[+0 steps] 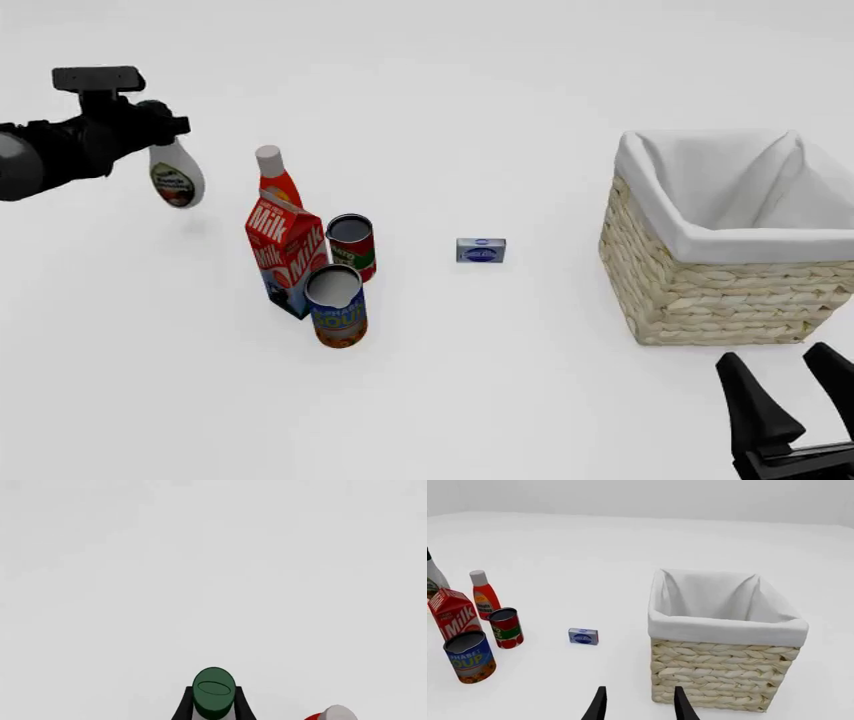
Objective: Pick the salad dressing and place it in the basket.
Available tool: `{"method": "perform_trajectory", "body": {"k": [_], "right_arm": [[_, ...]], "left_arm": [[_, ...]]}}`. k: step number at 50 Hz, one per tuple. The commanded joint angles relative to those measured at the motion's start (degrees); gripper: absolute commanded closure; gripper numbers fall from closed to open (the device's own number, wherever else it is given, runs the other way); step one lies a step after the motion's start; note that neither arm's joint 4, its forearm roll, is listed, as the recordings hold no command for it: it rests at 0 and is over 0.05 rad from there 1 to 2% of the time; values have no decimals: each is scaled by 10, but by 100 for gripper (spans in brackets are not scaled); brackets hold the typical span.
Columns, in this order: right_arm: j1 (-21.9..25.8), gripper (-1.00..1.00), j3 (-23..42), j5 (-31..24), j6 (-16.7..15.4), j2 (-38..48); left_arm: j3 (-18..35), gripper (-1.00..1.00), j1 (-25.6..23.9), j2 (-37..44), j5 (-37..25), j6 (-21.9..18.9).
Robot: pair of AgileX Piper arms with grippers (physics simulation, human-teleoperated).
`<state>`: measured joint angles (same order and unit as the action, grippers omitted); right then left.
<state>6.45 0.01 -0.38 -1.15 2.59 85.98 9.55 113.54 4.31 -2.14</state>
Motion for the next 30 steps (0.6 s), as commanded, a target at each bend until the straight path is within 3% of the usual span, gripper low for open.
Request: {"method": "perform_trajectory", "body": {"k": [1,16,30], "right_arm": [[2,-100,0,-5,2,-5],[5,-100,0,1,0,-2],[14,-100,1,25,-3,20]], "left_arm": [[12,100,-4,-46,-14,-17],[70,100,-18,-113,-75,-47],[95,100,-87,-198,-119,-60]]}}
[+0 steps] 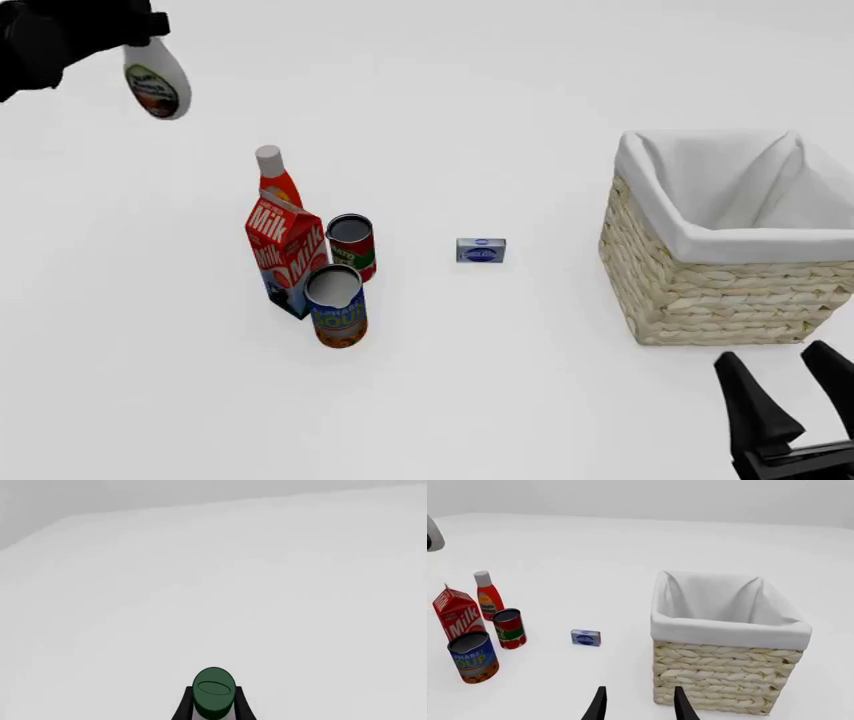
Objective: Pick the salad dressing and place it in the basket.
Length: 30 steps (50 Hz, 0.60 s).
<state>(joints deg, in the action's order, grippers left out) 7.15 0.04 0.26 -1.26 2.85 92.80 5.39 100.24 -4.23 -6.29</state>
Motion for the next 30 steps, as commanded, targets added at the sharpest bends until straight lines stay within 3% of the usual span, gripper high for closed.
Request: {"method": "perform_trajectory", "body": {"k": [1,20,30], "right_arm": [[7,-100,1,21,-2,20],[11,-100,0,12,-2,9],[12,-100,1,7,-1,4]], "left_arm": [[30,100,-56,-73,-39,-21],[-1,100,-232,-143,-75,-31],[-61,100,-336,-154,-54,-41]]}}
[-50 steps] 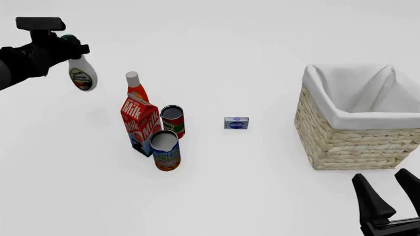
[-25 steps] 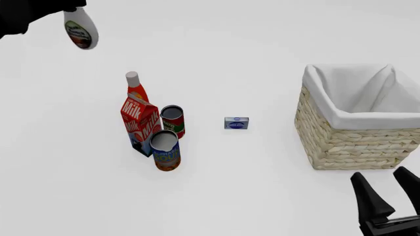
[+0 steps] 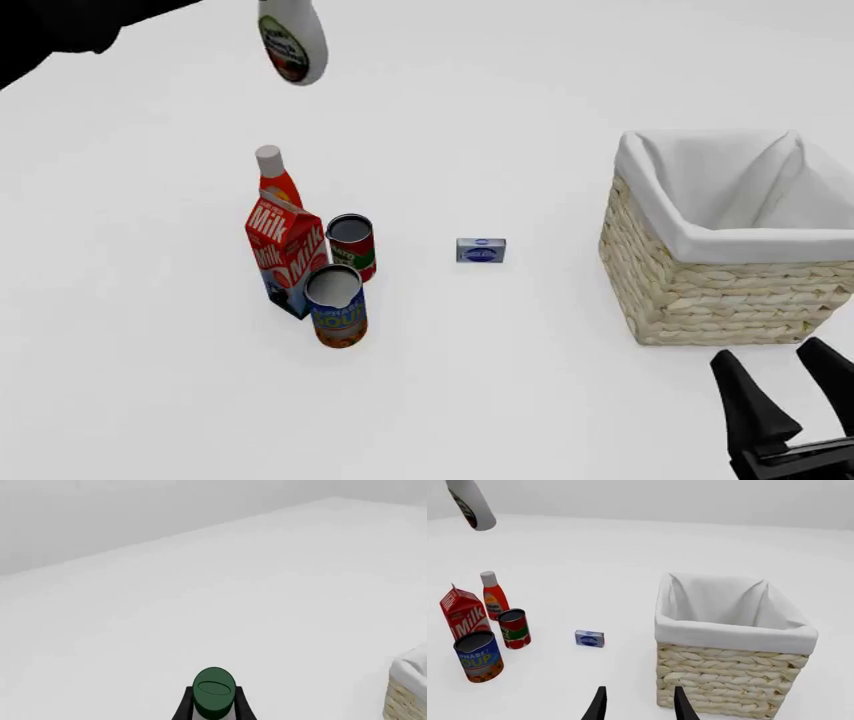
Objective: Pick the salad dressing and place it in the basket.
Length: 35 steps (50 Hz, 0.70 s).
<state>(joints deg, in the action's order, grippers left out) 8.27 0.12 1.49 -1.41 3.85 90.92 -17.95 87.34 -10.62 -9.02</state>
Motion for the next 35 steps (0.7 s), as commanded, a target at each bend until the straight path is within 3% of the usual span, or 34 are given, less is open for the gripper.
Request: {"method": "perform_trajectory", "body": {"k": [1,18,35], "right_arm": [[1,-100,1,-6,1,-7],[2,-100,0,-31,2,-35],[0,-100,0,-35,5,-37]], "left_arm": [[-44,100,-108,-22,12,-4],[-117,100,-212,-4,63,15],[-144,100,-263,34,102,58]]}}
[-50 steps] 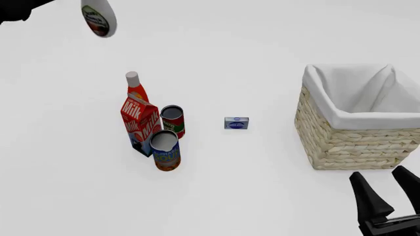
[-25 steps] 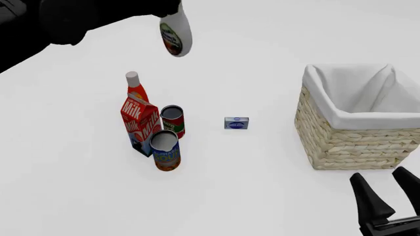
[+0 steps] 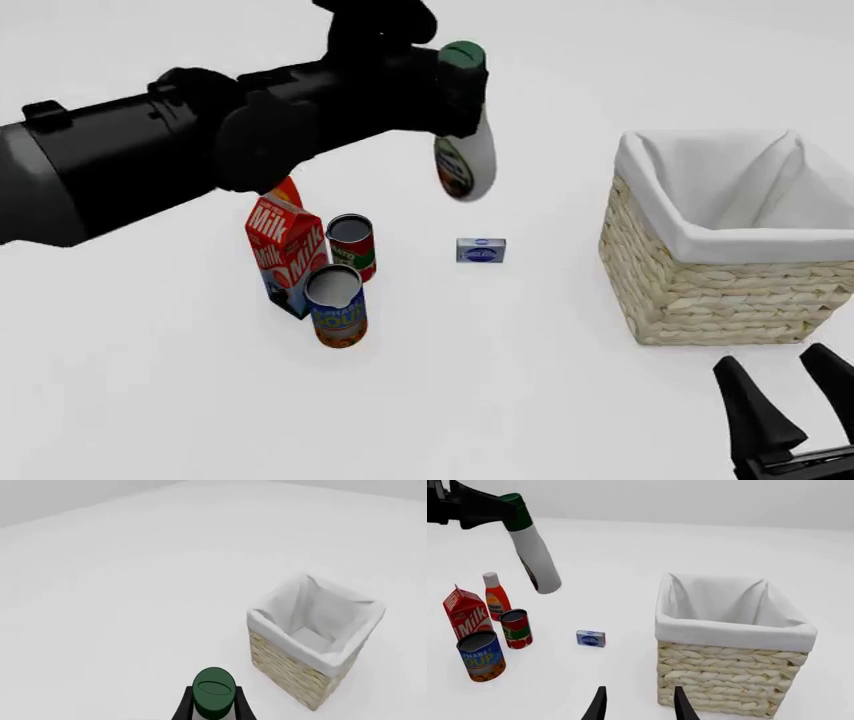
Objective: Pick the salad dressing and place it in the basket.
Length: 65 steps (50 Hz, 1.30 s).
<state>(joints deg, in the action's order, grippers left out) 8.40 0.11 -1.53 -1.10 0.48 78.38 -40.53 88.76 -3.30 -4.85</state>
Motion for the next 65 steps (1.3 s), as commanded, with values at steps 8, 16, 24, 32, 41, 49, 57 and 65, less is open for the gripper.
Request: {"method": "perform_trajectory", "body": {"k": [8,16,24,32,41,49,57,65], "right_arm": [[-1,-100,0,-5,3,-4],[0,-100,-1,-6,6,-5],[-5,-100,-1,-7,6,-5],[-3,-100,-1,-8,8,-5],[-5,-100,-1,-6,9,-5],[-4,-100,-1,-6,8,-5],[-4,-100,-1,-6,9,-5],[-4,-100,-1,-5,8,-5]], "left_arm": [[-28,100,-64,34,42,33],[-30,100,-77,50,56,43],[-49,100,-85,59,81,49],[-66,100,-102,69,95,43],[-92,100,-122,75,121,38],[-110,100,-121,86,145,53],[-120,100,-122,87,156,46],[-128,100,-126,86,167,51]]}}
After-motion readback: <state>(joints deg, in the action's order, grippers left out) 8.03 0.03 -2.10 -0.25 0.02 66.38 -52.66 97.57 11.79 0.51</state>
